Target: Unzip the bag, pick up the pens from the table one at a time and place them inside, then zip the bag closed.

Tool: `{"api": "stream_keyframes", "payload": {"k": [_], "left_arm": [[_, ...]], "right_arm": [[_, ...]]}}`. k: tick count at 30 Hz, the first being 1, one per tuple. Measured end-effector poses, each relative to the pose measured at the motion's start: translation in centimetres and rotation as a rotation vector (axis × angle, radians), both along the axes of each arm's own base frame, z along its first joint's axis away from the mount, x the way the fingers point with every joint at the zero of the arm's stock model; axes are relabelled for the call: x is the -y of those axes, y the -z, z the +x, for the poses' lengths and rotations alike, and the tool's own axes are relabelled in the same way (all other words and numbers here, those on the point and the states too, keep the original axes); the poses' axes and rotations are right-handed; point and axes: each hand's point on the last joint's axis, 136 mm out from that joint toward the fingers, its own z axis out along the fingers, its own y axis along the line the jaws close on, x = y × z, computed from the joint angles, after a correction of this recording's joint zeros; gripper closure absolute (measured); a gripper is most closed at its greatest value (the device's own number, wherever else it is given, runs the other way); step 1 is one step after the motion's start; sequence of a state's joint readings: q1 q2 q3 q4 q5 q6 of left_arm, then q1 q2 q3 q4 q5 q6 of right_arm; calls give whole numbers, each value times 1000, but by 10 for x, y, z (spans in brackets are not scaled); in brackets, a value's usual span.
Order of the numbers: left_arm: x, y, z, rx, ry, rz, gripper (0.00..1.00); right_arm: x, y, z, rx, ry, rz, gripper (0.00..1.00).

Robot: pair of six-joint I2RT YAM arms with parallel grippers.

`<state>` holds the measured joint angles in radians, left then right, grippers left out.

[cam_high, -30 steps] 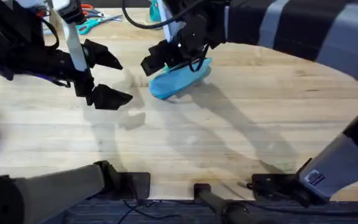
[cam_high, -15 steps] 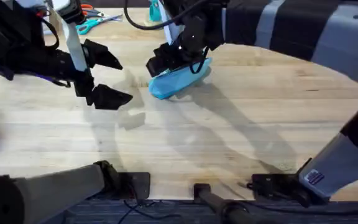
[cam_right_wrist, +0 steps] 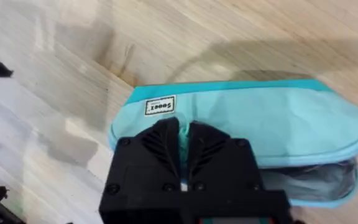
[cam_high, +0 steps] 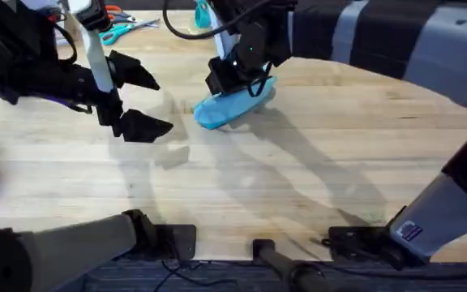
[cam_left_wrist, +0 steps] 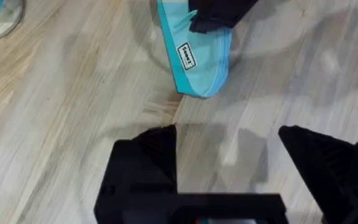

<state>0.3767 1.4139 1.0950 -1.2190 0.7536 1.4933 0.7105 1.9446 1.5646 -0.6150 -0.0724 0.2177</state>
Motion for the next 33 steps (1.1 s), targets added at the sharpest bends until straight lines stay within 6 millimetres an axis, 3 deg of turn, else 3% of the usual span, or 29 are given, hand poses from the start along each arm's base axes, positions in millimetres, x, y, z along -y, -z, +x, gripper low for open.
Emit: {"api": "stream_keyframes", "payload": {"k": [23, 33], "left_arm": [[-1, 0, 2, 11, 0, 4, 6], [-1, 0, 3, 14, 0, 5, 6]], "right_arm": [[-5, -8, 5, 24, -2, 23, 970], [-6, -43, 4, 76, -5, 69, 970]]}}
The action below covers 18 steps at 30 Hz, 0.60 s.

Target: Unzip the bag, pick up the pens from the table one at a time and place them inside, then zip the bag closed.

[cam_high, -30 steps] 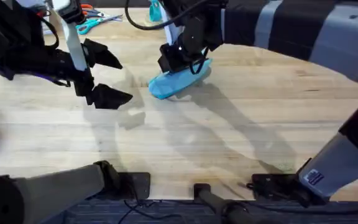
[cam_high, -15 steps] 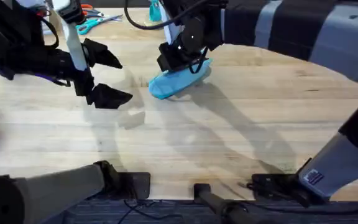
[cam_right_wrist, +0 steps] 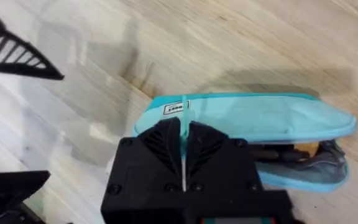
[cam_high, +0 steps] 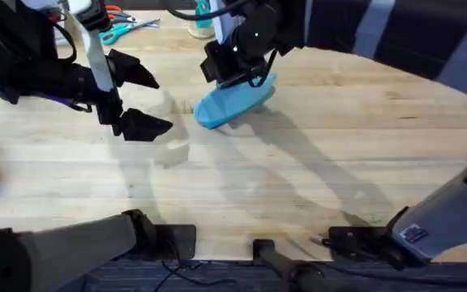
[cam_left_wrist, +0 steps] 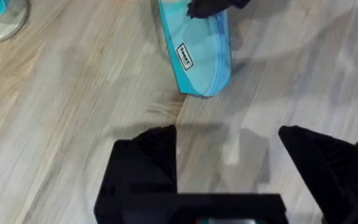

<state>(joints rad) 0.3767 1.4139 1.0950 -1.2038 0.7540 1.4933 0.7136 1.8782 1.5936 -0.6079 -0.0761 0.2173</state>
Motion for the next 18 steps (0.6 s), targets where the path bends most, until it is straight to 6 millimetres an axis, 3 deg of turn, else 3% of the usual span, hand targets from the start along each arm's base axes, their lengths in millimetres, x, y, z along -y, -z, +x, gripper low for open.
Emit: {"api": "stream_keyframes", "payload": {"k": [18], "left_arm": [[8, -9, 4, 63, 39, -51, 6]], "right_arm": [[-1, -2, -3, -2, -6, 1, 970]]}}
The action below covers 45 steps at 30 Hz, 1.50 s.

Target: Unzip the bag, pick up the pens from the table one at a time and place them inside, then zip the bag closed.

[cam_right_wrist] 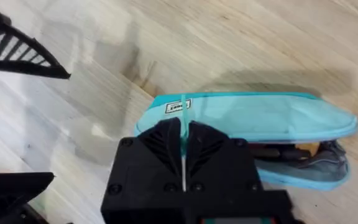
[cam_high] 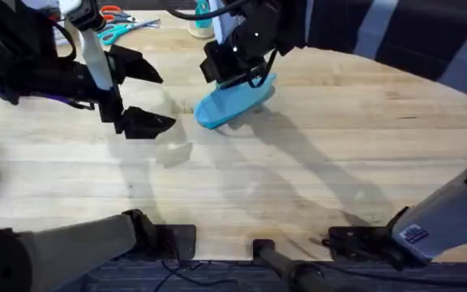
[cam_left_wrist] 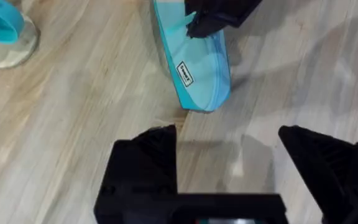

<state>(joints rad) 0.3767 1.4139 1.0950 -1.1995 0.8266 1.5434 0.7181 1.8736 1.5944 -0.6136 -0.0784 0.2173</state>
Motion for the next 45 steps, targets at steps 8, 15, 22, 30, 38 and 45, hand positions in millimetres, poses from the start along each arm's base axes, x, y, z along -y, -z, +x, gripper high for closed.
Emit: {"api": "stream_keyframes", "payload": {"k": [8, 15, 22, 30, 38, 45], "left_arm": [[7, -3, 3, 91, 96, -36, 5], [12, 15, 10, 58, 128, -127, 5], [15, 28, 14, 13, 135, -175, 6], [33, 32, 21, 74, 224, -141, 5], [50, 41, 34, 77, 249, -128, 5], [72, 46, 36, 71, 303, -124, 5]], "right_arm": [[0, 0, 0, 0, 0, 0, 970], [0, 0, 0, 0, 0, 0, 970], [0, 0, 0, 0, 0, 0, 970], [0, 0, 0, 0, 0, 0, 971], [0, 0, 0, 0, 0, 0, 970], [0, 0, 0, 0, 0, 0, 970]]}}
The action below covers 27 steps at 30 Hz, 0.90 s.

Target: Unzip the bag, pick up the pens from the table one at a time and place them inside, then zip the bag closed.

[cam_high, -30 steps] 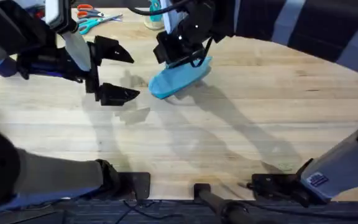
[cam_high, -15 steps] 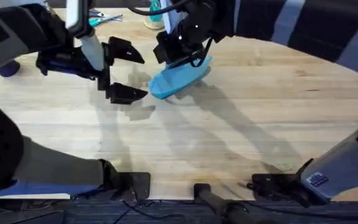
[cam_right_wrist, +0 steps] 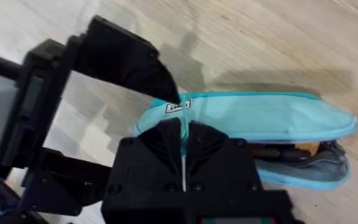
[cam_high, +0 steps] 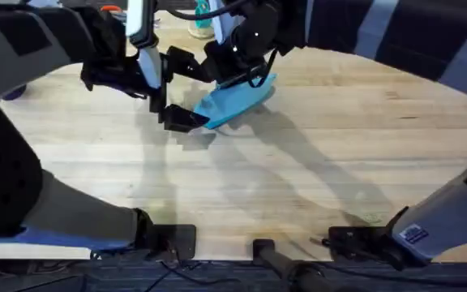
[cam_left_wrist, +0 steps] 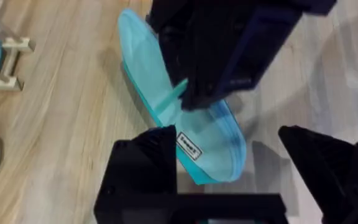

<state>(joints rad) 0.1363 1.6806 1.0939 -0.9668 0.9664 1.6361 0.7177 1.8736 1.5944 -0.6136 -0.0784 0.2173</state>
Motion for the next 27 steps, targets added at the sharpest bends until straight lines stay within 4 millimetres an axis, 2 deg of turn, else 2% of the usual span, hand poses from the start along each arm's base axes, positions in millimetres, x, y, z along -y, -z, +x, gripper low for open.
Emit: {"api": "stream_keyframes", "payload": {"k": [7, 18, 23, 25, 27], "left_arm": [[2, 5, 5, -27, -28, 31, 4], [1, 8, 5, -53, -43, 46, 219], [2, 16, 4, -85, -41, 43, 428], [2, 19, 4, -101, -42, 41, 576], [2, 23, 4, -112, -43, 40, 768]], "right_arm": [[0, 0, 0, 0, 0, 0, 970], [0, 0, 0, 0, 0, 0, 970], [0, 0, 0, 0, 0, 0, 970], [0, 0, 0, 0, 0, 0, 970], [0, 0, 0, 0, -1, 0, 970]]}}
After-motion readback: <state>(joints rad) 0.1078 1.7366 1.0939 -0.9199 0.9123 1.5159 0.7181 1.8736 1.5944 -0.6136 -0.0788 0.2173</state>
